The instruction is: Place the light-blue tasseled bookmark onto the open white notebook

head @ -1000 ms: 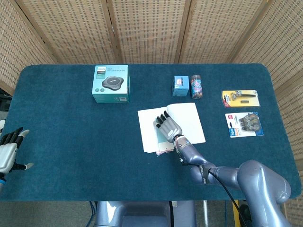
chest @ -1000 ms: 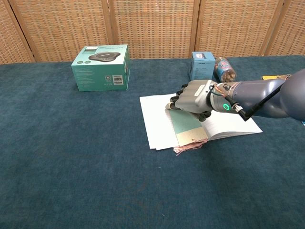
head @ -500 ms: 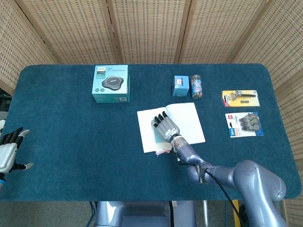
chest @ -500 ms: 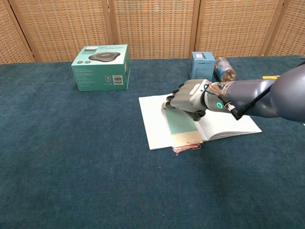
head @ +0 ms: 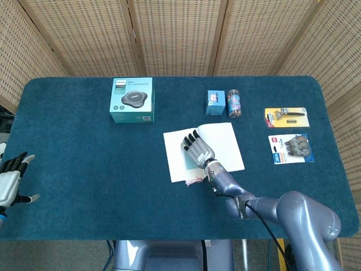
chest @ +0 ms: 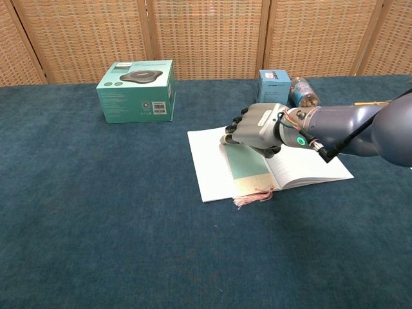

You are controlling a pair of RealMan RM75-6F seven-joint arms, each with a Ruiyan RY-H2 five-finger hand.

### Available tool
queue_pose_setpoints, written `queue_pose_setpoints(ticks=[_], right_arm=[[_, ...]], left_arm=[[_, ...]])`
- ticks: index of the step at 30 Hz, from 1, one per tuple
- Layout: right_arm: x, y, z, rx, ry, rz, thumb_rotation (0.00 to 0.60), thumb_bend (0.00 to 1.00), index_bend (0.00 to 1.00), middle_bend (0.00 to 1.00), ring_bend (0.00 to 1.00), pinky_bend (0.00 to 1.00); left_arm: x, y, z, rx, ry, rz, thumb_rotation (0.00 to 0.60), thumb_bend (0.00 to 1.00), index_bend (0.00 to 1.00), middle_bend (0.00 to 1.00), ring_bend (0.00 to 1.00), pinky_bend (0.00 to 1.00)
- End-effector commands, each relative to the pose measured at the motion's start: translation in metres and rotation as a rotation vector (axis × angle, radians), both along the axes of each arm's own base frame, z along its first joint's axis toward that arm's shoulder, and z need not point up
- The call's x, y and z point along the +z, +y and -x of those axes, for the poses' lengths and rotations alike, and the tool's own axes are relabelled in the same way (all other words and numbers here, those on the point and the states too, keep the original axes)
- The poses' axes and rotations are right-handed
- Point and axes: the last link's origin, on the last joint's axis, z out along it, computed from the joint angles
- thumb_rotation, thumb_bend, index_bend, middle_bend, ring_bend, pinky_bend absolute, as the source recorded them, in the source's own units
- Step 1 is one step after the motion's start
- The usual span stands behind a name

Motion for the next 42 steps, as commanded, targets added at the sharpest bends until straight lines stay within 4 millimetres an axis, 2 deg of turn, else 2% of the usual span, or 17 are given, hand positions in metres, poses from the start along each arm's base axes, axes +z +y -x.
queue_pose_setpoints(ticks=[1, 14, 21, 25, 31, 32, 34, 35, 36, 39, 42], right_arm=[[0.001, -0.001, 0.002, 0.003, -0.001, -0.001, 0.600, 1.00, 0.03, 0.05, 0.00, 0.07], [0.012, 0.000, 0.004, 0.062, -0.007, 0.000, 0.600, 1.00, 0.03, 0.06, 0.00, 0.07], [0.021, 0.012, 0.014, 0.111, -0.006, -0.016, 0.600, 1.00, 0.03, 0.06, 0.00, 0.07], [0.041, 0.023, 0.020, 0.140, -0.074, -0.007, 0.600, 1.00, 0.03, 0.06, 0.00, 0.07], [0.095, 0.037, 0.036, 0.126, -0.296, 0.061, 0.600, 0.98, 0.03, 0.06, 0.00, 0.07], [0.107, 0.040, 0.042, 0.127, -0.340, 0.082, 0.600, 0.87, 0.03, 0.05, 0.00, 0.07], [0.130, 0.046, 0.055, 0.130, -0.430, 0.128, 0.600, 0.57, 0.01, 0.02, 0.00, 0.07], [0.145, 0.051, 0.066, 0.130, -0.489, 0.164, 0.600, 0.39, 0.01, 0.01, 0.00, 0.07], [0.156, 0.056, 0.075, 0.126, -0.529, 0.189, 0.600, 0.26, 0.00, 0.00, 0.00, 0.07], [0.190, 0.077, 0.113, 0.075, -0.653, 0.274, 0.600, 0.07, 0.00, 0.00, 0.00, 0.07], [0.213, 0.103, 0.152, -0.012, -0.762, 0.359, 0.600, 0.00, 0.00, 0.00, 0.00, 0.07]], left_arm=[[0.000, 0.000, 0.000, 0.000, 0.000, -0.001, 0.600, 0.00, 0.00, 0.00, 0.00, 0.00], [0.000, 0.000, 0.000, 0.000, 0.001, 0.001, 0.600, 0.00, 0.00, 0.00, 0.00, 0.00], [-0.001, 0.000, -0.001, -0.002, 0.001, 0.003, 0.600, 0.00, 0.00, 0.00, 0.00, 0.00], [-0.001, -0.002, -0.002, -0.007, -0.001, 0.003, 0.600, 0.00, 0.00, 0.00, 0.00, 0.00], [0.002, -0.005, -0.003, -0.019, -0.008, -0.007, 0.600, 0.00, 0.00, 0.00, 0.00, 0.00], [0.002, -0.006, -0.004, -0.022, -0.009, -0.009, 0.600, 0.00, 0.00, 0.00, 0.00, 0.00], [0.003, -0.008, -0.005, -0.030, -0.012, -0.010, 0.600, 0.00, 0.00, 0.00, 0.00, 0.00], [0.003, -0.009, -0.005, -0.036, -0.013, -0.012, 0.600, 0.00, 0.00, 0.00, 0.00, 0.00], [0.004, -0.010, -0.006, -0.042, -0.014, -0.014, 0.600, 0.00, 0.00, 0.00, 0.00, 0.00], [0.006, -0.014, -0.008, -0.063, -0.016, -0.026, 0.600, 0.00, 0.00, 0.00, 0.00, 0.00], [0.008, -0.018, -0.009, -0.083, -0.018, -0.036, 0.600, 0.00, 0.00, 0.00, 0.00, 0.00]])
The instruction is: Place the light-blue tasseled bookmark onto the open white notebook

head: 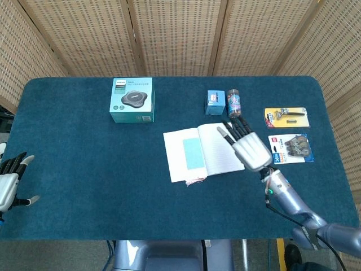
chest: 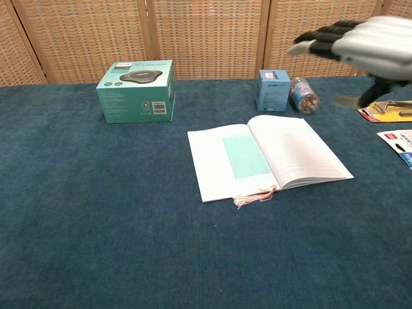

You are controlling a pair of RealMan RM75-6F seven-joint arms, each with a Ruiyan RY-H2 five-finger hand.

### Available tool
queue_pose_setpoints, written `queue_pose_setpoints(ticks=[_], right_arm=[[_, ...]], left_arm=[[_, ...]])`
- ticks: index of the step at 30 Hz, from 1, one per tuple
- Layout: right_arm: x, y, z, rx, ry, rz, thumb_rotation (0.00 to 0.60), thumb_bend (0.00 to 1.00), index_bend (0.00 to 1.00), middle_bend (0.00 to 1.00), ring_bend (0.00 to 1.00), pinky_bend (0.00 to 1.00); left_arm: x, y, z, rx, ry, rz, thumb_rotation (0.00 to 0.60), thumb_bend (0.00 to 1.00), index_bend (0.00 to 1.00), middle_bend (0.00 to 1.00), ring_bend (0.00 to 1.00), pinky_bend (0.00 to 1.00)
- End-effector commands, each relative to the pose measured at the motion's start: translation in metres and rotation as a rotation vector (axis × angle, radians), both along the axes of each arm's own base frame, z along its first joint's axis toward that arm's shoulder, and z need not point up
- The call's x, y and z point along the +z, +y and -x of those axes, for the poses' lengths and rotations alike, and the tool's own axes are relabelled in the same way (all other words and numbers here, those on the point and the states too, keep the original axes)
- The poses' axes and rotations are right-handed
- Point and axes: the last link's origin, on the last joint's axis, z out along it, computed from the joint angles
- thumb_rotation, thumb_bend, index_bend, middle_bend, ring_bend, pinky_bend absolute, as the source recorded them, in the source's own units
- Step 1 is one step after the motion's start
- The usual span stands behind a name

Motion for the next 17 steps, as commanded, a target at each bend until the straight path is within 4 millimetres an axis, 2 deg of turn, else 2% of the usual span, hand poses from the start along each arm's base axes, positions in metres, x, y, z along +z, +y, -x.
queue_pose_setpoints(ticks=[1, 3, 6, 14, 17], right_arm=[[0.048, 0.048, 0.066, -0.110, -0.189, 0.082, 0.600, 0.00, 0.00, 0.00, 0.00, 0.07], [0.052, 0.064, 0.084, -0.170, -0.269, 0.094, 0.600, 0.00, 0.00, 0.00, 0.00, 0.07], [0.055, 0.084, 0.101, -0.236, -0.377, 0.113, 0.600, 0.00, 0.00, 0.00, 0.00, 0.07], [0.063, 0.125, 0.124, -0.335, -0.500, 0.240, 0.600, 0.00, 0.00, 0.00, 0.00, 0.03], [0.066, 0.133, 0.126, -0.351, -0.506, 0.262, 0.600, 0.00, 0.00, 0.00, 0.00, 0.01]], left_arm=[[0.002, -0.005, -0.001, -0.015, -0.006, -0.009, 0.600, 0.00, 0.00, 0.00, 0.00, 0.00], [0.003, -0.008, -0.002, -0.028, -0.005, -0.018, 0.600, 0.00, 0.00, 0.00, 0.00, 0.00], [0.004, -0.011, -0.004, -0.044, -0.004, -0.031, 0.600, 0.00, 0.00, 0.00, 0.00, 0.00], [0.010, -0.022, -0.007, -0.078, 0.005, -0.088, 0.600, 0.00, 0.00, 0.00, 0.00, 0.00], [0.011, -0.026, -0.007, -0.091, 0.007, -0.103, 0.600, 0.00, 0.00, 0.00, 0.00, 0.00]])
